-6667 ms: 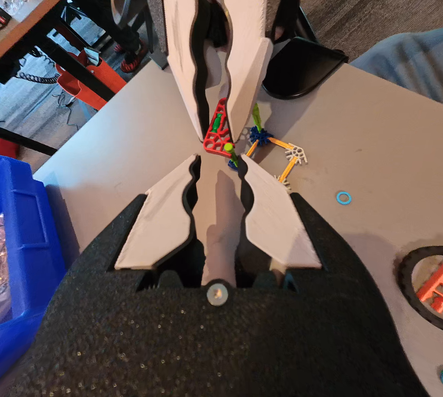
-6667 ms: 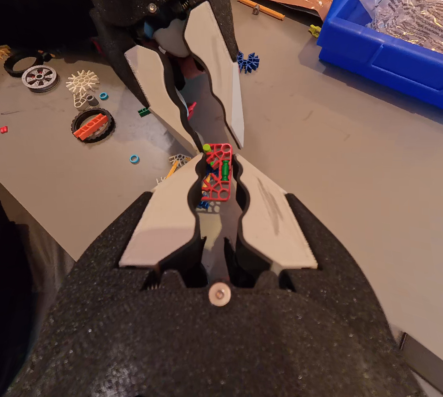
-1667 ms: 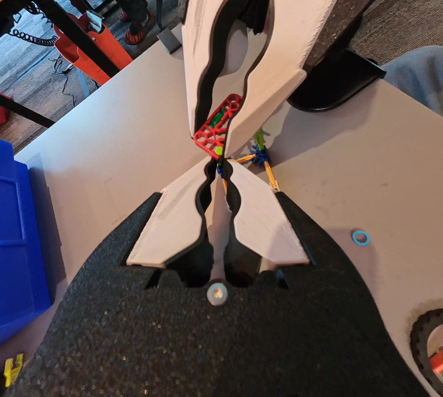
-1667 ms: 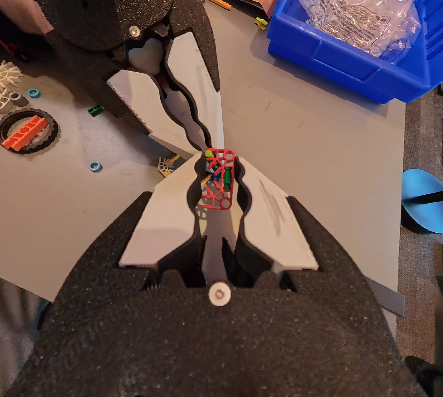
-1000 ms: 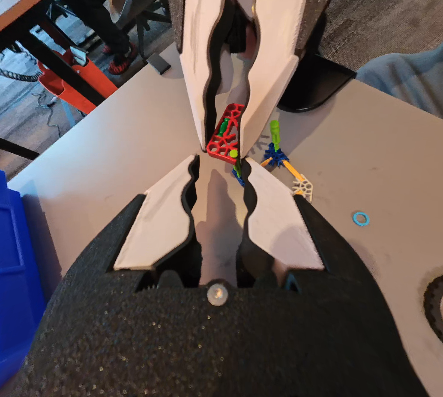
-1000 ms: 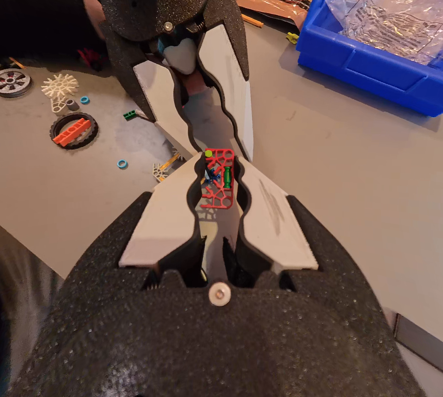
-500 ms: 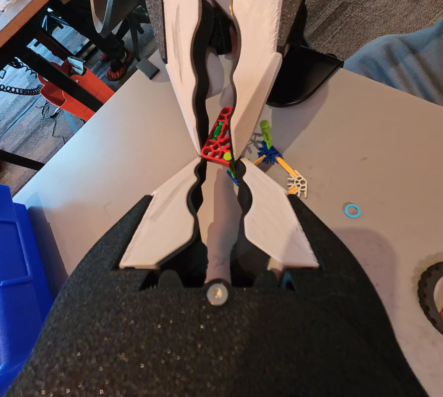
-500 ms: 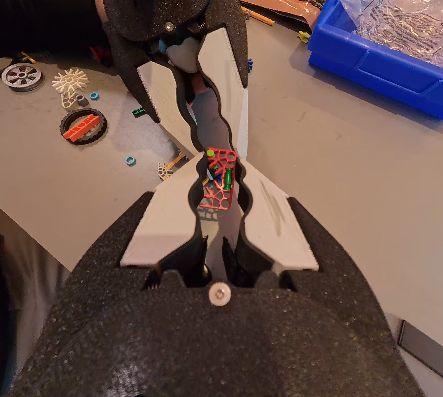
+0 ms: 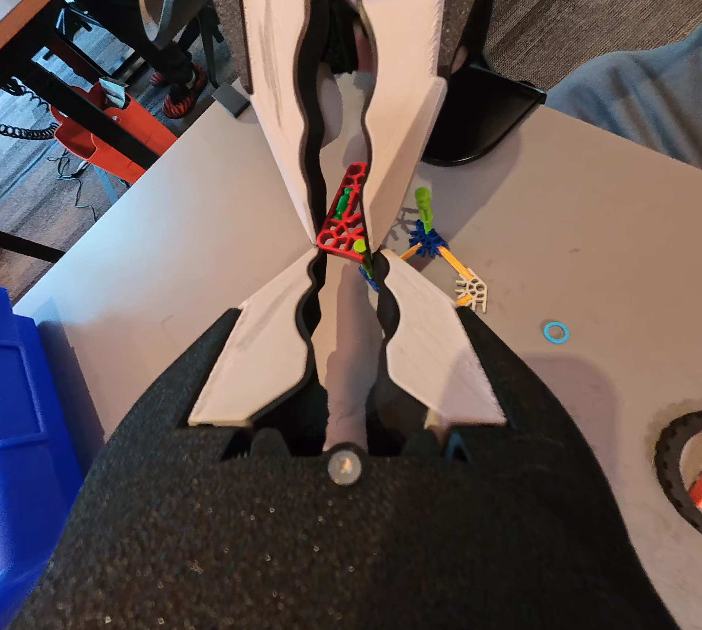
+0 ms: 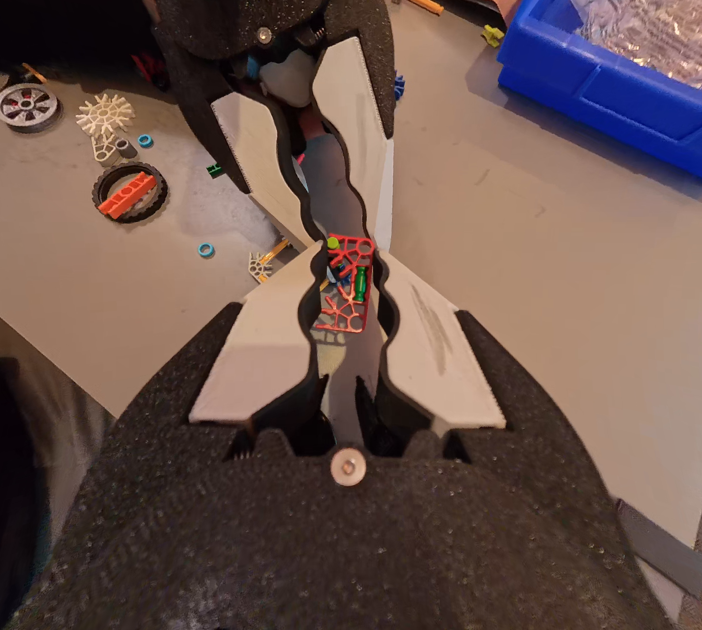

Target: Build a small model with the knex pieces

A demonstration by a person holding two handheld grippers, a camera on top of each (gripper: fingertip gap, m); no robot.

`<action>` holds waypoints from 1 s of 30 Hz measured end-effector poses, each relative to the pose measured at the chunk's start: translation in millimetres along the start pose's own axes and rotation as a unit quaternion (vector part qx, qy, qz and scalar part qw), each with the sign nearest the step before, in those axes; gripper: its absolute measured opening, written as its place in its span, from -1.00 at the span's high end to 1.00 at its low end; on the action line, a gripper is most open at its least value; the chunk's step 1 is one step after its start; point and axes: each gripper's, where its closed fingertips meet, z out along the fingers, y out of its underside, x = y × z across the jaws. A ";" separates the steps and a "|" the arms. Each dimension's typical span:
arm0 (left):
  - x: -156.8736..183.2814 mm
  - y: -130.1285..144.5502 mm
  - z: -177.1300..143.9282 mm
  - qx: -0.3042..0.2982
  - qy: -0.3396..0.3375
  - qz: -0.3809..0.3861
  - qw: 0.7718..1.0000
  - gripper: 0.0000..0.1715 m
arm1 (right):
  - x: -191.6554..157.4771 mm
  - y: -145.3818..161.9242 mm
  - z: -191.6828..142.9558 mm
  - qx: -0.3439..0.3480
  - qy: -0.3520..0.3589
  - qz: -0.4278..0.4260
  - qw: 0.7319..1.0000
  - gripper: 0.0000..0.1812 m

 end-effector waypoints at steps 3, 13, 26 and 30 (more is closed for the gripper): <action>-0.6 1.0 -0.9 0.001 -0.002 -0.005 1.000 0.75 | 0.5 -0.1 0.8 -0.006 -0.016 0.037 0.999 0.76; -1.2 3.1 -0.1 -0.012 -0.009 -0.005 1.000 0.81 | -1.3 -0.8 1.9 -0.019 -0.049 0.110 0.993 0.73; 0.9 1.1 -1.3 0.000 0.002 -0.017 1.000 0.72 | 0.9 1.0 -0.3 -0.032 -0.013 0.034 0.999 0.76; 2.8 -1.3 -3.4 0.015 0.014 -0.027 0.999 0.73 | 0.0 0.7 -1.4 -0.027 -0.024 0.030 0.999 0.76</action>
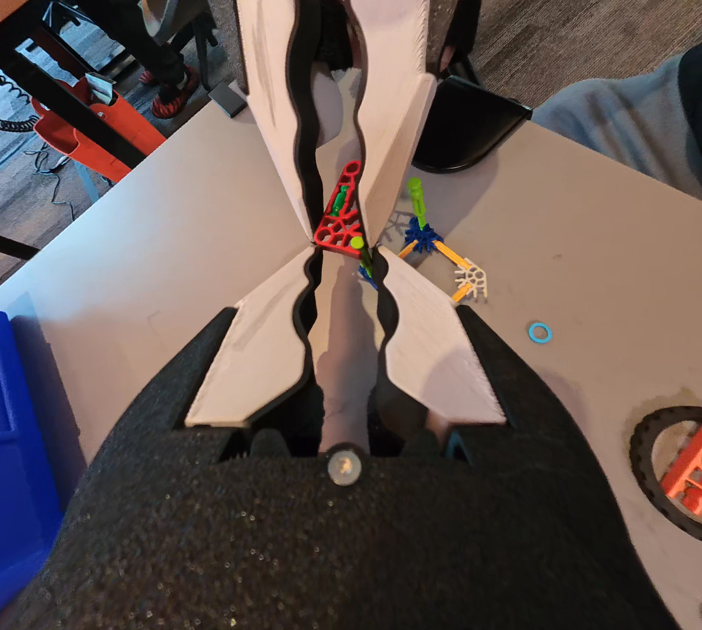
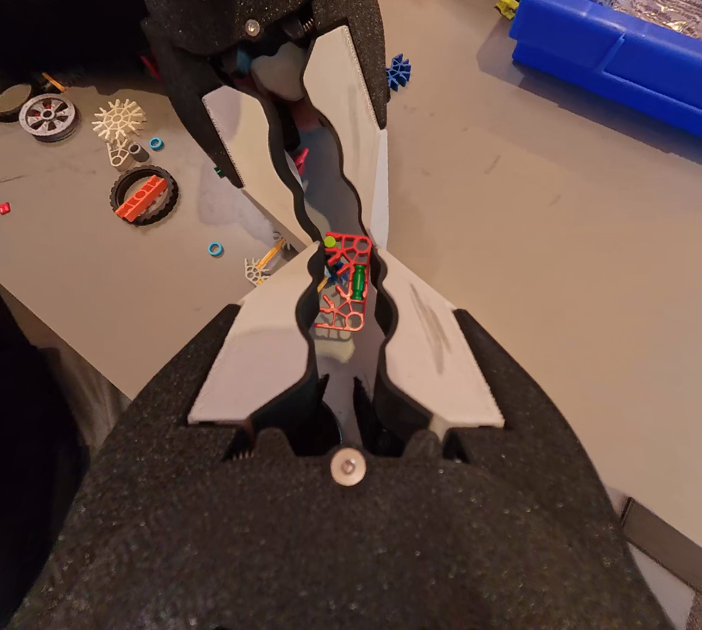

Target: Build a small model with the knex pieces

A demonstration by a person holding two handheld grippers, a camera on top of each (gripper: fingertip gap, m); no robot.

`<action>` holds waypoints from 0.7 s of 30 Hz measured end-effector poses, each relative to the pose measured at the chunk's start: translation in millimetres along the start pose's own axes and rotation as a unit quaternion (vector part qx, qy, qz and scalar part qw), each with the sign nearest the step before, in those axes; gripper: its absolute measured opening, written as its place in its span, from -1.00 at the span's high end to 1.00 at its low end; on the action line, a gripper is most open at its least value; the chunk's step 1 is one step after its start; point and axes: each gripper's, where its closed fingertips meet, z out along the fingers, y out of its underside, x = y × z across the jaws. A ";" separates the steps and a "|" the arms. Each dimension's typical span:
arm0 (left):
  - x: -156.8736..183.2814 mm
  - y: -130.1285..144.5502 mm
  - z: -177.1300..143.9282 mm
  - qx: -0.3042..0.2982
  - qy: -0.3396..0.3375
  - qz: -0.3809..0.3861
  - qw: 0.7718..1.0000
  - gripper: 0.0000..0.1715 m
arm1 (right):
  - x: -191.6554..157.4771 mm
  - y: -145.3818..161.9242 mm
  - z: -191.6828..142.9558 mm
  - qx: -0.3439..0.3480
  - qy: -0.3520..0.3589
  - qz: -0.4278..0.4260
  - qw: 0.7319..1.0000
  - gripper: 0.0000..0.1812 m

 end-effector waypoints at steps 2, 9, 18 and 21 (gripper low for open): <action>0.8 -1.5 -1.5 0.008 0.007 -0.007 1.000 0.73 | -1.3 -0.5 -0.5 0.004 -0.005 -0.003 1.000 0.76; 4.3 -6.1 -6.3 0.028 0.034 -0.032 0.999 0.91 | -2.7 -4.6 -4.3 0.034 -0.039 0.036 0.998 0.74; 3.3 -7.3 -4.9 0.028 0.030 -0.045 0.998 0.98 | 1.1 -5.8 -5.5 0.039 -0.016 0.039 0.998 0.75; 1.8 -4.9 -3.7 0.016 0.024 -0.051 0.998 0.98 | 3.9 -5.4 -5.5 0.035 0.018 0.015 0.999 0.74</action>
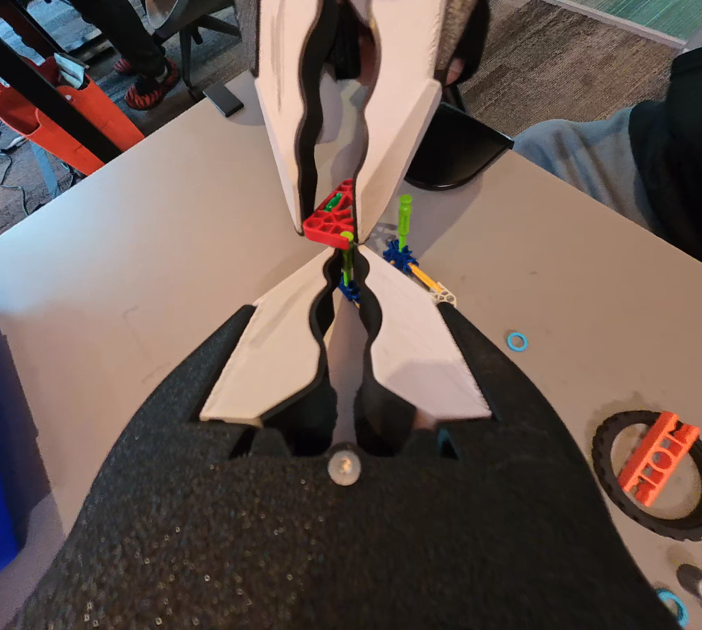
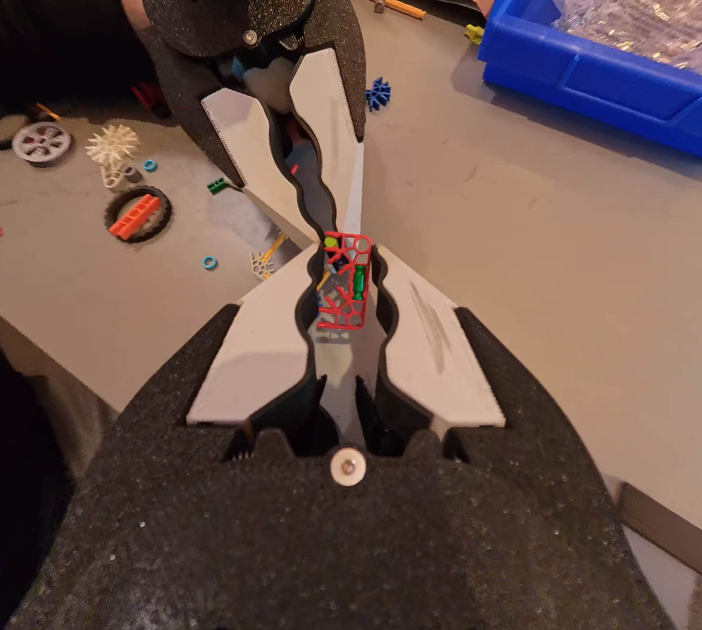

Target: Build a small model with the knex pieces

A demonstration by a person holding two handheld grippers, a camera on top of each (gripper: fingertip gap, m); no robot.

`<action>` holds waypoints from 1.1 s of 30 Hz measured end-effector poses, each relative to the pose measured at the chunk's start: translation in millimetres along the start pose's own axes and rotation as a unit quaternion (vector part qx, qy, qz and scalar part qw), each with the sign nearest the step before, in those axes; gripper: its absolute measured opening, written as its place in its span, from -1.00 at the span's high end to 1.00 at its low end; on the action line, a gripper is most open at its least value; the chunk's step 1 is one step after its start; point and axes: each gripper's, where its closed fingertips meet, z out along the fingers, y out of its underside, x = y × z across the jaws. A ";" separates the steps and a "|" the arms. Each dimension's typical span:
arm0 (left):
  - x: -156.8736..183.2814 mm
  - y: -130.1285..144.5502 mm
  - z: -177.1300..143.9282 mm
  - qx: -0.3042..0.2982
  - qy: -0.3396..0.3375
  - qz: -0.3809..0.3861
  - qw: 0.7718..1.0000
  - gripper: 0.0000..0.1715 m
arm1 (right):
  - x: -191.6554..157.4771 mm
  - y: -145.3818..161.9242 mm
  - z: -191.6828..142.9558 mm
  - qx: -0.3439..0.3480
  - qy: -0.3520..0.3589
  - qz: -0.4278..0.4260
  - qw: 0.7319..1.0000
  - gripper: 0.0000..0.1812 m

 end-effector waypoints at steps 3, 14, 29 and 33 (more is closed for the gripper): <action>-2.8 0.9 1.5 -0.014 -0.011 -0.005 1.000 0.98 | 3.7 -0.2 -1.6 -0.011 0.044 -0.041 0.998 0.74; -3.6 5.6 6.4 -0.046 -0.029 -0.005 0.999 0.99 | 6.1 4.1 -2.3 -0.080 0.109 -0.104 0.985 0.75; -3.0 5.5 10.1 -0.044 -0.035 -0.012 0.998 0.99 | 4.0 3.6 -2.3 -0.150 0.121 -0.243 0.951 0.77; -3.3 5.4 10.4 -0.042 -0.035 -0.015 0.998 0.99 | 4.0 3.9 -1.9 -0.155 0.114 -0.249 0.949 0.77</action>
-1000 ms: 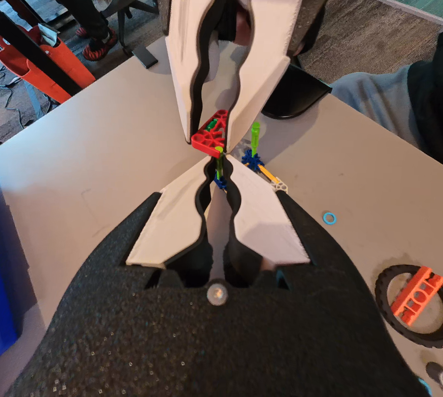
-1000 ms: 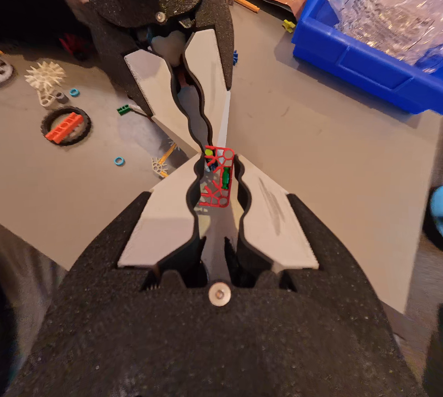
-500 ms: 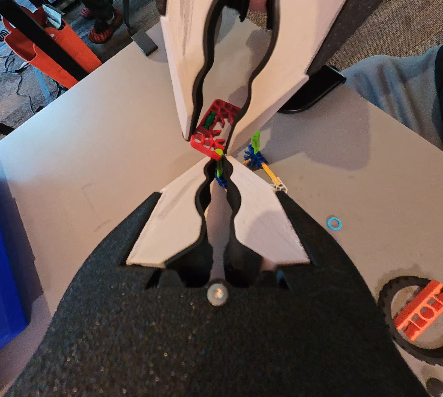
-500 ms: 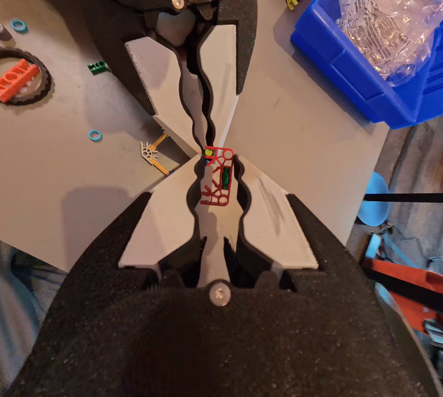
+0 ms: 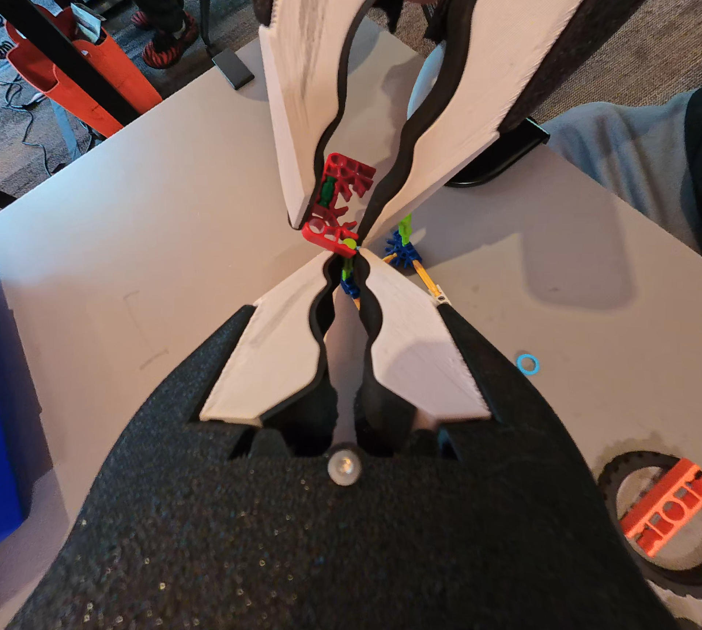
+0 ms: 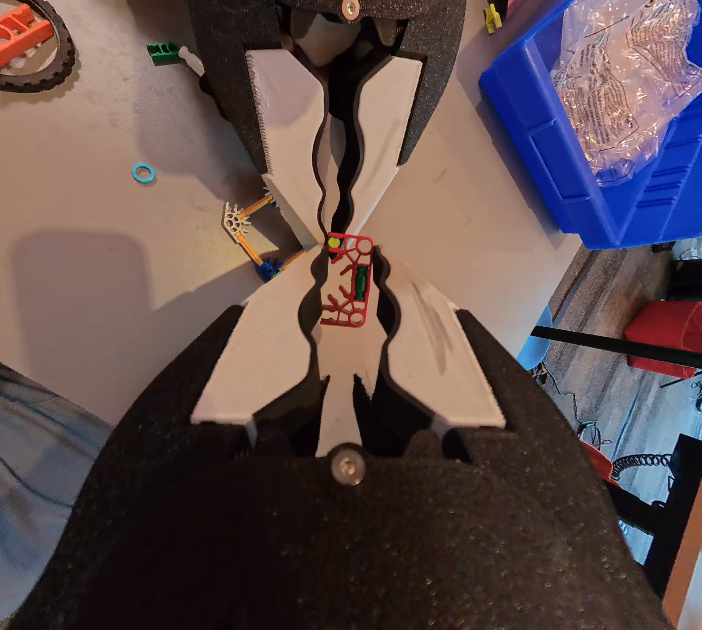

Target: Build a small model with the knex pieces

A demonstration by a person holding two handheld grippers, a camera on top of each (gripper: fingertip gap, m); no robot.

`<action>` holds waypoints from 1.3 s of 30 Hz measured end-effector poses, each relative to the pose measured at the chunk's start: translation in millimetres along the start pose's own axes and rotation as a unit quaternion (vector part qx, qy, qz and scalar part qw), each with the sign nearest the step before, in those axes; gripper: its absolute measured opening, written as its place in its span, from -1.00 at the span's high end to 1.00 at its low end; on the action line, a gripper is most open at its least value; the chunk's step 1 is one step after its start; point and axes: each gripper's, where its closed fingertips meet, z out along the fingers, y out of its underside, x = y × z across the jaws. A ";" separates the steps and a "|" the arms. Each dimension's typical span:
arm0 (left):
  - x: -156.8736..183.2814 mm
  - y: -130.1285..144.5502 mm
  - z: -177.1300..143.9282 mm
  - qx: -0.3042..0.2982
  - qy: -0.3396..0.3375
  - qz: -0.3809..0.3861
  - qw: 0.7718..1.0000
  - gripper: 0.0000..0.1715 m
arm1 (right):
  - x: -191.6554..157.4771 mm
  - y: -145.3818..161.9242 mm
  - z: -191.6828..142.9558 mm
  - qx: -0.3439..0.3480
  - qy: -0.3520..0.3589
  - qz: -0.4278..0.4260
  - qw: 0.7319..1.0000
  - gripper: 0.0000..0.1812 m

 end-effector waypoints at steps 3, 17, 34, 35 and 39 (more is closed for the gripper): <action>0.2 -0.1 0.5 0.001 0.000 -0.002 1.000 0.99 | -1.0 0.7 0.5 -0.004 -0.019 0.013 1.000 0.77; 1.1 -0.2 2.1 0.002 -0.004 -0.001 1.000 0.98 | -3.6 1.7 1.5 -0.007 -0.060 0.028 0.998 0.78; 4.5 -2.8 4.5 -0.005 0.001 0.012 1.000 0.98 | -0.8 -2.8 -2.5 0.066 -0.121 0.173 0.975 0.75; 5.1 -3.0 4.6 -0.004 0.003 0.013 1.000 0.98 | -0.9 -2.7 -2.9 0.073 -0.125 0.182 0.973 0.77; 4.6 -2.5 3.9 -0.001 0.001 0.013 1.000 0.97 | 1.9 2.1 -5.0 0.093 -0.126 0.221 0.963 0.86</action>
